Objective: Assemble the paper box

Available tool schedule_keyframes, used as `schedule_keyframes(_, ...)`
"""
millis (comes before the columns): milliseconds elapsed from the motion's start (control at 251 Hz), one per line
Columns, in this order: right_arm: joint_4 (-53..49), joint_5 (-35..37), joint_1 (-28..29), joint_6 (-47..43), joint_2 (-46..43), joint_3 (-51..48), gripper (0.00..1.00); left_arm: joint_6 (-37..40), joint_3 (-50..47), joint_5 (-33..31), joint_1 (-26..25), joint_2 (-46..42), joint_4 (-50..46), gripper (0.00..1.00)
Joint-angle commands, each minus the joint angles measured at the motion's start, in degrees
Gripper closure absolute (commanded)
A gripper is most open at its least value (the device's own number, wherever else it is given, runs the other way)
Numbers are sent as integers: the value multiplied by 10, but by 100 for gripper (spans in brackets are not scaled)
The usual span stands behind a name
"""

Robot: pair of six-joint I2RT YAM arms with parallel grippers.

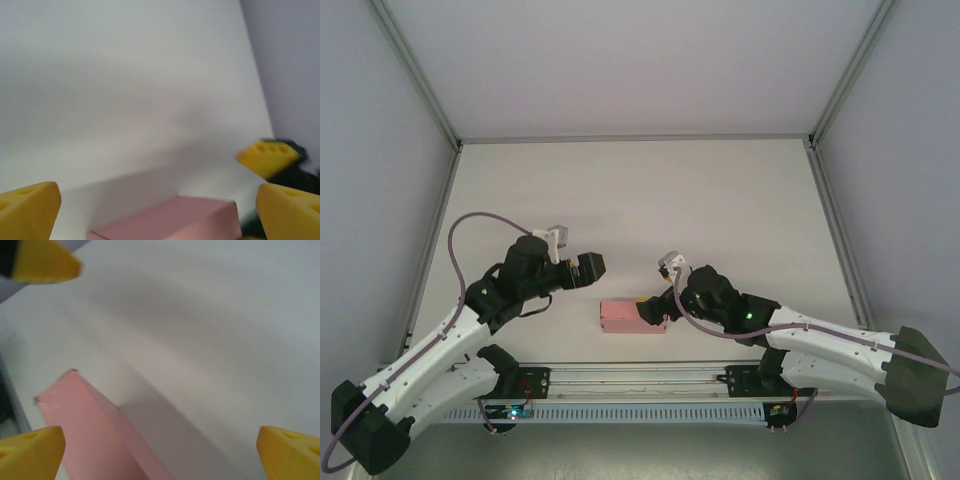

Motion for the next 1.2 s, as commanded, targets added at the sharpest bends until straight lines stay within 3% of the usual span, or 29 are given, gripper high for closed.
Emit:
schedule_keyframes(0,-86,-132,-1,-185,39,61,2,17,52,-143,5,64,-108,0)
schedule_keyframes(76,-164,-204,2,-317,86,97,2,7,72,-189,8,108,-118,0)
schedule_keyframes(180,-221,-180,4,-405,160,156,2,14,76,-175,15,147,-90,0)
schedule_keyframes(499,-286,-111,4,-483,332,260,3,16,41,-204,25,144,-58,0)
schedule_keyframes(650,-292,-98,5,-490,354,269,20,22,26,-229,28,126,-67,0)
schedule_keyframes(770,-300,-67,5,-490,352,275,42,20,16,-236,29,114,-65,0)
schedule_keyframes(806,-303,-50,5,-490,347,278,52,20,15,-235,29,112,-65,0)
schedule_keyframes(878,-308,-15,5,-492,331,283,59,21,12,-238,29,106,-63,0)
schedule_keyframes(1038,-282,145,4,-513,292,284,60,22,11,-260,30,93,-68,0)
schedule_keyframes(1121,-202,275,0,-562,290,260,57,20,9,-271,30,86,-70,0)
schedule_keyframes(1193,-111,327,-15,-619,301,229,58,17,4,-270,30,82,-65,0)
